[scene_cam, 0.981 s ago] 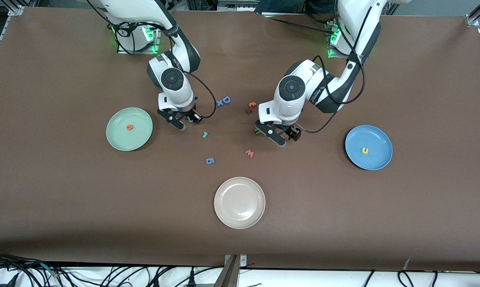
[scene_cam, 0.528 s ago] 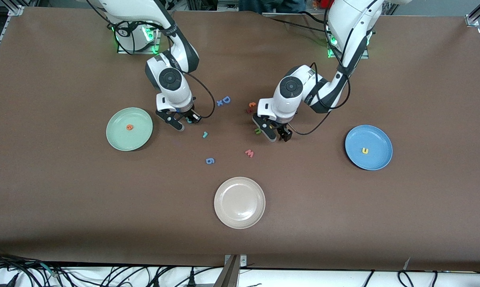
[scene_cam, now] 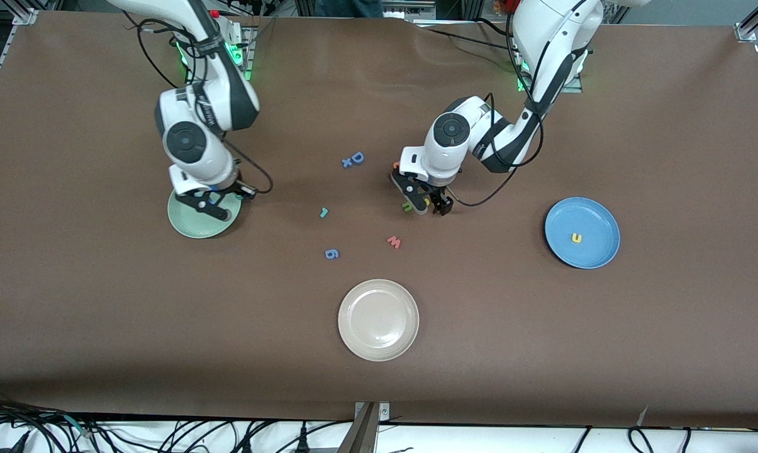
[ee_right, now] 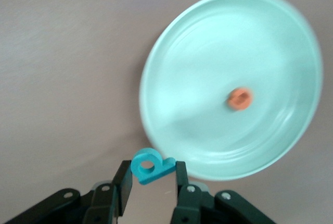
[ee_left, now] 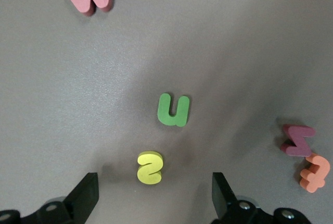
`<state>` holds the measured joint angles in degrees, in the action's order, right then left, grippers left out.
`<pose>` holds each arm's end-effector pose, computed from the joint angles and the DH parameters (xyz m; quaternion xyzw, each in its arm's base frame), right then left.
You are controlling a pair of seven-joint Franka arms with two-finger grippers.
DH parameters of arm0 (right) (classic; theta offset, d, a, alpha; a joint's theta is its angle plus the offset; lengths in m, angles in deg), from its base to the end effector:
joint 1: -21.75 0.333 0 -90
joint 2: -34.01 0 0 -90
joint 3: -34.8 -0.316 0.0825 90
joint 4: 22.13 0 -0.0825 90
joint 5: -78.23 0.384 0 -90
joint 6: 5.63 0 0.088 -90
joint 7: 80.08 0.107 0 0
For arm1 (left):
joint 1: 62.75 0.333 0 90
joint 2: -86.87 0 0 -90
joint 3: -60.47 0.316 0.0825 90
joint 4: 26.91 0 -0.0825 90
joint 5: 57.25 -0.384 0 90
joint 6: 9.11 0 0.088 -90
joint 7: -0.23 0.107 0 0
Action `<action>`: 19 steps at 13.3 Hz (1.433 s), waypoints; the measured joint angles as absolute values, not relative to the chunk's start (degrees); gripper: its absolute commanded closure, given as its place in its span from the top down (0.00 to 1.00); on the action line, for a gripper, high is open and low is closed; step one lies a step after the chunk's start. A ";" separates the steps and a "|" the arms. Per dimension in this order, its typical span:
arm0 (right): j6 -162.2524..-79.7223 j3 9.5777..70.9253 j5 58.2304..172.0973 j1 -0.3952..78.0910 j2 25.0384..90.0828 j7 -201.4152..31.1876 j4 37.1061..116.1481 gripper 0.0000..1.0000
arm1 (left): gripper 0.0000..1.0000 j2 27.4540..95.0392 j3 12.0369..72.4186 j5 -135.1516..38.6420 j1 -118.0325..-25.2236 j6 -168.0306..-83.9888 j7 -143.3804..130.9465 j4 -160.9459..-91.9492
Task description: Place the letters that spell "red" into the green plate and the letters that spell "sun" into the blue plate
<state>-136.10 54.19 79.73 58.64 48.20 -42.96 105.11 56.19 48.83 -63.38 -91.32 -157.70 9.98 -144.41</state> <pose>0.5043 0.1584 0.2559 0.9796 -0.1777 -0.0637 0.0687 0.4536 -0.3853 0.1799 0.8926 -0.4501 0.0043 0.0251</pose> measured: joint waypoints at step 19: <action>-135.75 50.05 91.49 59.68 52.66 -41.58 98.72 0.77 | 0.82 54.18 49.32 -65.19 -91.40 -160.38 9.98 -144.18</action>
